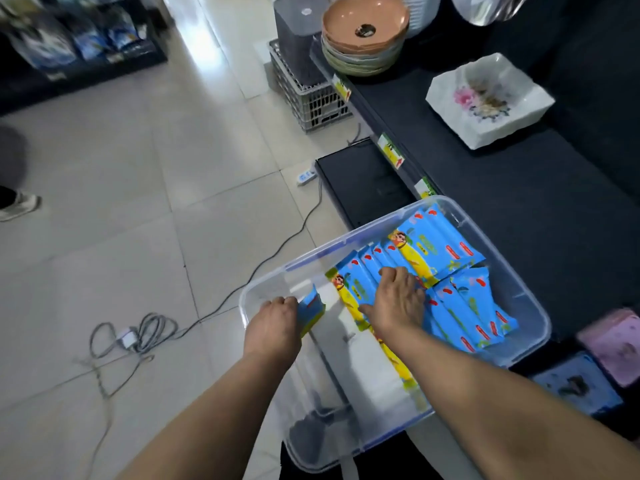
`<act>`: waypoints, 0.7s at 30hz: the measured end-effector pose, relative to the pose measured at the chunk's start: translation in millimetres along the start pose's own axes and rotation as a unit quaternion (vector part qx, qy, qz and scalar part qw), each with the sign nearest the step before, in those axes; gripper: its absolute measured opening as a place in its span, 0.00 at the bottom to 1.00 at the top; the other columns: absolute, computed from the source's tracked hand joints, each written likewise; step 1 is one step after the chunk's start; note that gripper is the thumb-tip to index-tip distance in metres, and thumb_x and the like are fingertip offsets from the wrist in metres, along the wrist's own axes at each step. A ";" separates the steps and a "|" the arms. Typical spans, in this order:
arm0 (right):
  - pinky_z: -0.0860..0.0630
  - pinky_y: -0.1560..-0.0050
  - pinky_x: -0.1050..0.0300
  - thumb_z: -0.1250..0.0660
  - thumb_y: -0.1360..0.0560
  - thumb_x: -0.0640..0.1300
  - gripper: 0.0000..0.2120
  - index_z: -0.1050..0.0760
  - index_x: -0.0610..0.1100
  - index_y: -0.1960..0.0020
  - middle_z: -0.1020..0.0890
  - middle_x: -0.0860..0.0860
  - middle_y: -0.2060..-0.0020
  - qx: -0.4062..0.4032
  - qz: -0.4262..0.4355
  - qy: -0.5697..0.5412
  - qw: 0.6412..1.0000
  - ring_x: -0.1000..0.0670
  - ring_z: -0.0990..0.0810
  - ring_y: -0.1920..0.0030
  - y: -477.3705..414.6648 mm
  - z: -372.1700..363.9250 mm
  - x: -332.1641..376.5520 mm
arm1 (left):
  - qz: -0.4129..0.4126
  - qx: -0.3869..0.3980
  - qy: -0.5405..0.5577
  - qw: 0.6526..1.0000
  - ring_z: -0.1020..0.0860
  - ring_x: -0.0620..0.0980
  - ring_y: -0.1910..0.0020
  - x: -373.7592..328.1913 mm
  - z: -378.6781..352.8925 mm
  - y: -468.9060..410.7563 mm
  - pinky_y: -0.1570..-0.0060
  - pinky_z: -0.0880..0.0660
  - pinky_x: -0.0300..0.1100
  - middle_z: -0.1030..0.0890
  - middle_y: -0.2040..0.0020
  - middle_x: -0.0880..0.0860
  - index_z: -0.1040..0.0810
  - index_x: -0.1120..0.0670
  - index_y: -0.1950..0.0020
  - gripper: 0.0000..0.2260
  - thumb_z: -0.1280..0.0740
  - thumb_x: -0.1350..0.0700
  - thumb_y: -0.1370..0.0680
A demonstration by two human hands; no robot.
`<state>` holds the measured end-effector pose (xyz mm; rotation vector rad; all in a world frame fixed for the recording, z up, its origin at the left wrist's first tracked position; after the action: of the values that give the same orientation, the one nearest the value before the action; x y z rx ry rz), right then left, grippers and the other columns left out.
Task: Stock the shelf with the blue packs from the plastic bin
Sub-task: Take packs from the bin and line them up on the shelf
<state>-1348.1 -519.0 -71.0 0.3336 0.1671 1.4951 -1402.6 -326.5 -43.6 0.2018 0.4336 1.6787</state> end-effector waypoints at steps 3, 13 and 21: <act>0.32 0.44 0.51 0.27 0.35 0.63 0.35 0.38 0.44 0.40 0.31 0.46 0.41 -0.015 -0.013 0.017 1.000 0.46 0.32 0.40 -9.8 -7.1 -4.4 | 0.003 -0.006 0.020 1.000 0.26 0.52 0.47 1.7 1.4 -2.9 0.57 0.29 0.45 0.24 0.45 0.52 0.27 0.53 0.41 0.10 0.37 0.55 0.22; 0.29 0.51 0.49 0.30 0.26 0.45 0.19 0.34 0.44 0.41 0.26 0.45 0.42 -0.002 -0.046 -0.126 0.991 0.43 0.27 0.41 -12.6 1.3 -19.9 | -0.006 -0.003 0.009 1.000 0.26 0.53 0.47 -1.9 5.1 -4.4 0.55 0.26 0.47 0.23 0.46 0.52 0.27 0.53 0.41 0.11 0.37 0.56 0.23; 0.31 0.54 0.50 0.36 0.24 0.38 0.16 0.35 0.45 0.38 0.23 0.42 0.44 -0.069 -0.102 -0.216 0.969 0.40 0.26 0.44 20.9 38.7 -58.4 | -0.025 0.004 0.001 1.000 0.27 0.52 0.44 -17.9 23.1 -4.2 0.52 0.28 0.44 0.24 0.42 0.52 0.29 0.52 0.37 0.16 0.35 0.58 0.24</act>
<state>-1360.3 -580.5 -33.5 0.5051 -0.2440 1.1927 -1387.2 -339.7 -22.1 0.1938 0.4448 1.6293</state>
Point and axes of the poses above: each hand's wrist, its own y-axis away from the middle knuckle, its own z-axis out of the back of the hand, x = y × z, the point moved 5 cm from there along -y, towards the middle knuckle
